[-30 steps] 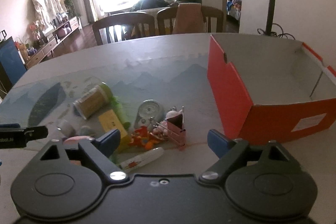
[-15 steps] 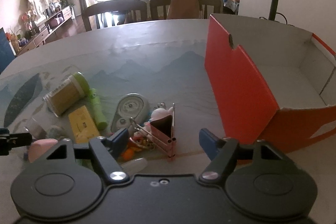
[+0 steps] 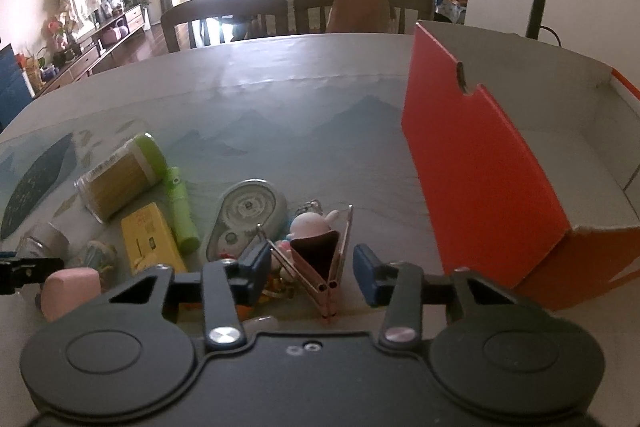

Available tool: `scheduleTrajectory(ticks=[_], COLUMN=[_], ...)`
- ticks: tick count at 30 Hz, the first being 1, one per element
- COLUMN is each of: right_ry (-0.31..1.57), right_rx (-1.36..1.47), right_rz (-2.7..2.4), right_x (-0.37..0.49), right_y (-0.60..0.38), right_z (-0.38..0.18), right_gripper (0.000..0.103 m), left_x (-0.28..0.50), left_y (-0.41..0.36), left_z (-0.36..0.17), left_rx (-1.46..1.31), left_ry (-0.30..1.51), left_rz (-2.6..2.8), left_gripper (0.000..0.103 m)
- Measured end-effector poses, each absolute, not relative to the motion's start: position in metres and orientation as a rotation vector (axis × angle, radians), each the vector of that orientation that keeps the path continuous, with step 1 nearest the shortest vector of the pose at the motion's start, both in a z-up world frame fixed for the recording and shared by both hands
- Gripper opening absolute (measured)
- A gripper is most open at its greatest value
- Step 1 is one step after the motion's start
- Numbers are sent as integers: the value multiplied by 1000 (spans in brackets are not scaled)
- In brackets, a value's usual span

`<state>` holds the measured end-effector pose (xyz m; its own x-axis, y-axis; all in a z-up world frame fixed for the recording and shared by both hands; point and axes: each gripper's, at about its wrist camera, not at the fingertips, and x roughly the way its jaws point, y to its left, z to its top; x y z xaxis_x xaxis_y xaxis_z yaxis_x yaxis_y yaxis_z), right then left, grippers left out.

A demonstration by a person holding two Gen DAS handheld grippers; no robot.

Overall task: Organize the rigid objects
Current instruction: 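Grasp the binder clip with the right tool while the left tool grasps the pill jar, then carry the binder clip and pill jar with both tools into the red box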

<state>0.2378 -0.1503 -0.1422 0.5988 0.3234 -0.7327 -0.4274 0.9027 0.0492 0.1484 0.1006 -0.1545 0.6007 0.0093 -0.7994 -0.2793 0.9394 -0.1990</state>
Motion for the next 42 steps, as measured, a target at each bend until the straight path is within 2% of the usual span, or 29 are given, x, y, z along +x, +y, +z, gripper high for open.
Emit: scheduleTrajectory(ticks=[4,12,23,42], right_ry=[806,758,692,638], right_rx=[-155,-183,-163,-96], right_rz=[435,427,406,393], right_x=[236,227,202,146], right_y=[-147,-152,-163,-188], right_z=[-142,-134,-110,-16], right_gripper=[37,30,30,30], left_x=[149,147,130,91], left_y=[99,96,89,46], left_z=[-155,-152,-131,-40], left_rx=[-322,-309,-288,-221], left_ry=[920,922,873,796], left_rz=[161,160,133,-10], left_gripper=[41,40,40,40])
